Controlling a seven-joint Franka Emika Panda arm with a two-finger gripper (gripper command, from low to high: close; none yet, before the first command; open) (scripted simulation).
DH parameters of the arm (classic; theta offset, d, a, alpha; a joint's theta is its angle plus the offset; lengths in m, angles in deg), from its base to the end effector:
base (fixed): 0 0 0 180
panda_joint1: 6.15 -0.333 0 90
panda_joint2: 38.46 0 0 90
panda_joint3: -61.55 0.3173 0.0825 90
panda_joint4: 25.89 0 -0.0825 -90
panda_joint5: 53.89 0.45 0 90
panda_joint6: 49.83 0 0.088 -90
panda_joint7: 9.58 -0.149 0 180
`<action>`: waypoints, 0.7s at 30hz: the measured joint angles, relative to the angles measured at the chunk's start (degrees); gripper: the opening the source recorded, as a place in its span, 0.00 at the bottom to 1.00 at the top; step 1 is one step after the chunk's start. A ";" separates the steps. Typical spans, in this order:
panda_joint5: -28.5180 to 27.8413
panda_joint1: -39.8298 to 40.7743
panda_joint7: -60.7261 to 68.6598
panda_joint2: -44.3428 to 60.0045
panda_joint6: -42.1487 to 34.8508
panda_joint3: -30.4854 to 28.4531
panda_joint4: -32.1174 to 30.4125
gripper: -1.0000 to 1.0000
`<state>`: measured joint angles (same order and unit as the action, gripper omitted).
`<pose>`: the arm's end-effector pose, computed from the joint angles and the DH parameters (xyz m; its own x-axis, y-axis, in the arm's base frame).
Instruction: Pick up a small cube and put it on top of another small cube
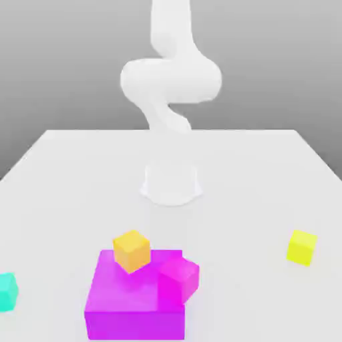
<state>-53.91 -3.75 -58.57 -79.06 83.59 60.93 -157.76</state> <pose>0.4724 -0.0259 0.6487 0.4480 -0.7809 0.4353 -0.5915 -0.6240 -0.5108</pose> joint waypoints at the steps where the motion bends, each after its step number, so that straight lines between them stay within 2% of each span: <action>1: -0.04 1.00 -1.38 2.26 0.70 -0.30 -0.03 0.50; 13: 0.39 11.10 -16.06 27.31 8.54 -5.12 -0.43 0.50; 21: 3.21 18.11 -23.98 44.03 13.70 -9.12 -0.68 0.50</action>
<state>-50.70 14.36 -82.55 -35.04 97.29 51.82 -158.44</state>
